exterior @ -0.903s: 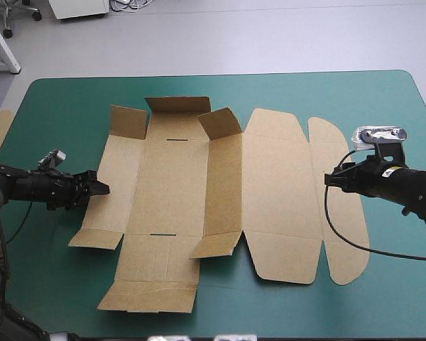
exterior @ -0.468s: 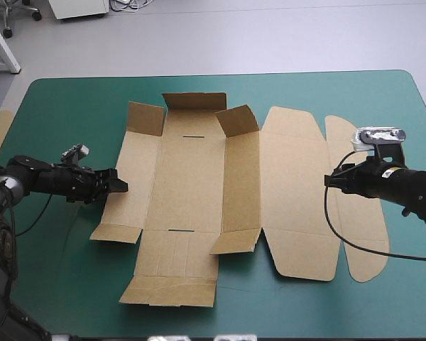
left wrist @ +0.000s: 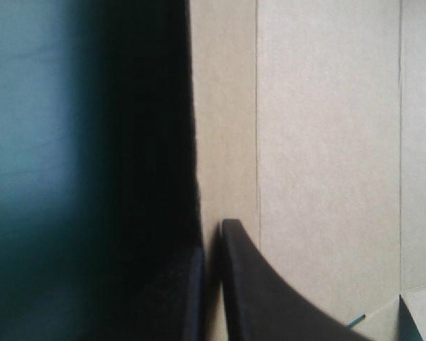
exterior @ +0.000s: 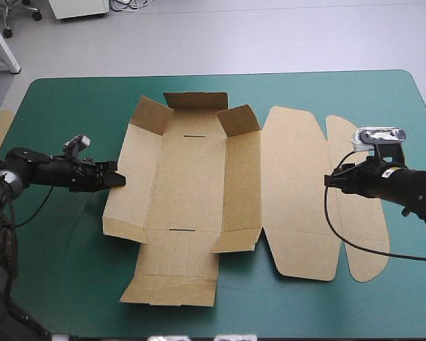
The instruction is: Fold the box
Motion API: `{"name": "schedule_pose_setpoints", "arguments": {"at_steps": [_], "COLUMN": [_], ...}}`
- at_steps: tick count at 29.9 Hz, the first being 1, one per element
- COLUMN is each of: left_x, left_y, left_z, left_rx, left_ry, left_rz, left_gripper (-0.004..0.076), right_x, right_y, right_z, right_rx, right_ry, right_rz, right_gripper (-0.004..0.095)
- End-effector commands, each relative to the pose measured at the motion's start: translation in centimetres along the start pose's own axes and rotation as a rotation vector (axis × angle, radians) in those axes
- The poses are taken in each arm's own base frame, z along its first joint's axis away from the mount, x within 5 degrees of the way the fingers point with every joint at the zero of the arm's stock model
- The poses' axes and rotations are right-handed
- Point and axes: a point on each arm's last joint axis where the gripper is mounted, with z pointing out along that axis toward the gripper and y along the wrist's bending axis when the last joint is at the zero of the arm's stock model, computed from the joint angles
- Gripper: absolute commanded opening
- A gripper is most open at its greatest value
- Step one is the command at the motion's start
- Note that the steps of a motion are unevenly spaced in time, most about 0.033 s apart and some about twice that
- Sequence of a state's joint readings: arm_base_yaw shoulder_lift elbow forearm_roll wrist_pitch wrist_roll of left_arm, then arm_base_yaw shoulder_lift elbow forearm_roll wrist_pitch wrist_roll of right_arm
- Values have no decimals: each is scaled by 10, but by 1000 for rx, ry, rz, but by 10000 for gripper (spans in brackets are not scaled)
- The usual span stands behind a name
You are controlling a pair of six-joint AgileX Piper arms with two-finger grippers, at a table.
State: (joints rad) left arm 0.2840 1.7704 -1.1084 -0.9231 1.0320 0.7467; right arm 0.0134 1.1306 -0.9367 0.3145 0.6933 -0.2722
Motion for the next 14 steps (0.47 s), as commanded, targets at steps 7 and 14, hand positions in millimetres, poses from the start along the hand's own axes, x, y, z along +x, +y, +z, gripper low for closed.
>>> {"name": "schedule_pose_setpoints", "arguments": {"at_steps": [7, 14], "left_x": [-5, -4], "left_y": [-15, -32], "left_z": [-21, -54], "left_rx": [-76, -231], "left_ry": [-27, -54], "left_rz": [105, 211], "left_gripper": [-10, -10], "right_x": [-13, -13], "right_y": [2, 2], "right_z": [-10, -11], "right_rx": [4, 2], "right_ry": [-90, -93], "right_rz": [-8, -4], "right_gripper": [459, 459]}}
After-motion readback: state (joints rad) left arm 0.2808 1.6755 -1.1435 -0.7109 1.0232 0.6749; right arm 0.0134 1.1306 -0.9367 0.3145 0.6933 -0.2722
